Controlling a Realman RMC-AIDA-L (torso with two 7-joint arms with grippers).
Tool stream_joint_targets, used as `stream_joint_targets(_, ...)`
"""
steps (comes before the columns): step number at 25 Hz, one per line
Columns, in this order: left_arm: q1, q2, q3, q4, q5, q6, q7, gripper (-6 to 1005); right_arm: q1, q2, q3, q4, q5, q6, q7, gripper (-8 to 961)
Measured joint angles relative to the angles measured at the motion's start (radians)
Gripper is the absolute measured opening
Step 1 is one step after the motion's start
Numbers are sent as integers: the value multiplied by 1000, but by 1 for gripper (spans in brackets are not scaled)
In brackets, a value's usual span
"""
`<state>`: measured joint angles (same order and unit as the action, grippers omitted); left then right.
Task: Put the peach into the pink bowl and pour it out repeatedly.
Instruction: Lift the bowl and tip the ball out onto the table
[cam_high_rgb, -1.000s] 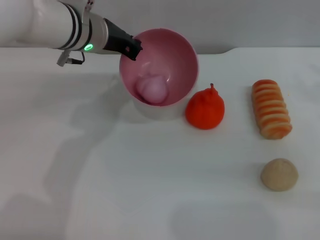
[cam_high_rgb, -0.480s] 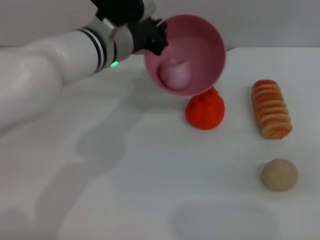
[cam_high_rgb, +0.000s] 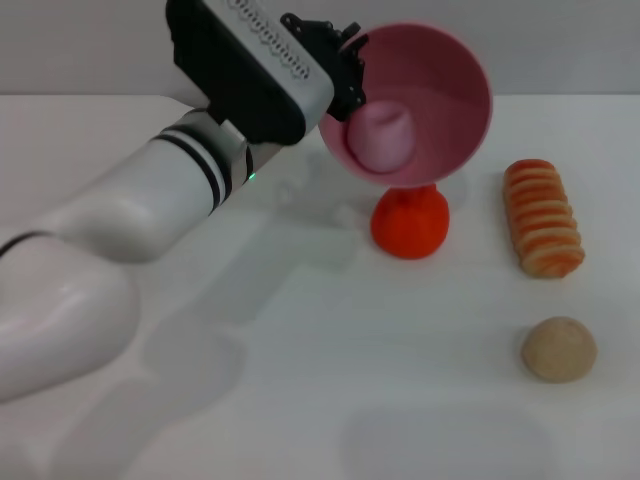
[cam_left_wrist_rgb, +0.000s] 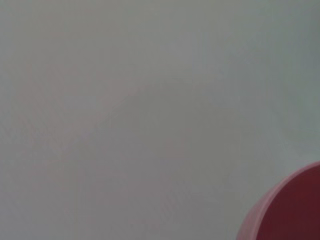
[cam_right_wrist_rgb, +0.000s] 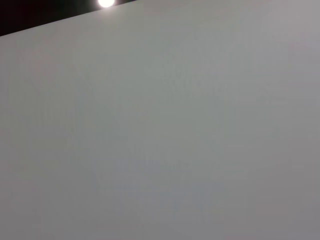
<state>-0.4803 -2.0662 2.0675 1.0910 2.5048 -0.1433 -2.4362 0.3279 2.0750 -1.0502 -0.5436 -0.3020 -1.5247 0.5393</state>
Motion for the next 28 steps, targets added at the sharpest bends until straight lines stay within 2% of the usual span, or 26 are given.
stream_joint_targets(5, 42, 0, 52, -21, 0, -173, 24, 45, 2, 0, -3, 12, -4, -5, 7, 601)
stream_joint_targets(11, 89, 0, 148, -73, 1, -450, 68, 45, 4, 0, -3, 17, -6, -7, 9, 601)
stream_joint_targets(22, 100, 1, 204, -95, 2, -548, 102, 45, 22, 0, -5, 24, -8, -8, 11, 601)
stream_joint_targets(28, 100, 1, 203, -99, 1, -551, 102, 45, 24, 0, -12, 27, -8, -8, 11, 592)
